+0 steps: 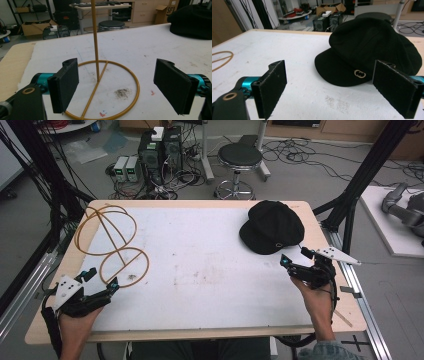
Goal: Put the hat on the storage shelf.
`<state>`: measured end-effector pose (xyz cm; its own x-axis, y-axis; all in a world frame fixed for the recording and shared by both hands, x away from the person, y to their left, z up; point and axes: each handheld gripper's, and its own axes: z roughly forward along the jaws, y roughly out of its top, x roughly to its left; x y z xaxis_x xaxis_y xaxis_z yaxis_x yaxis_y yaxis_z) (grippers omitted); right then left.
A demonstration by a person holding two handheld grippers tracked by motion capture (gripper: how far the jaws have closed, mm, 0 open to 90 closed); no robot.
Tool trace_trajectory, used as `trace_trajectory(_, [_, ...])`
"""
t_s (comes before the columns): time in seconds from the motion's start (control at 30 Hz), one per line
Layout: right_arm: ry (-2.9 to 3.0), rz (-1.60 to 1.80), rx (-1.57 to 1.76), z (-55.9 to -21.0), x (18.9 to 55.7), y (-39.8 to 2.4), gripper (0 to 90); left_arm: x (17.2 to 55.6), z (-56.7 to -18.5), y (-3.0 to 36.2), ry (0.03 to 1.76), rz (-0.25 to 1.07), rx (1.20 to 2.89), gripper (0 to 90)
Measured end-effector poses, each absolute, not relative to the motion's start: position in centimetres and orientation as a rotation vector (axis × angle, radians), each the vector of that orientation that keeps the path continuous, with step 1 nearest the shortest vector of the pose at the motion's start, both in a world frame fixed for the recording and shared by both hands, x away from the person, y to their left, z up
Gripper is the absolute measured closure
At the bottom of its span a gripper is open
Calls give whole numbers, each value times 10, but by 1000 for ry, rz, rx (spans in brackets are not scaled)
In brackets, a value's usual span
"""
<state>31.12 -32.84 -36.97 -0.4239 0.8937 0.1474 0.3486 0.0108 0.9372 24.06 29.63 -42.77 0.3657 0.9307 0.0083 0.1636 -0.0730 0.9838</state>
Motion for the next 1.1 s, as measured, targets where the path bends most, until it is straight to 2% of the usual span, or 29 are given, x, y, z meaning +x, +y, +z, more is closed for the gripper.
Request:
trace_trajectory(0.6, [1765,1414,1268,-359,325,-333,123,238,-427,297,1026,883,1526,208])
trace_trajectory(0.9, [1749,1383,1254,-333,361,-340,123,238,-427,296,1024,879,1528,208])
trace_trajectory(1.1, [1756,1308,1237,-320,399,-341,124,239,-428,297,1023,874,1533,209])
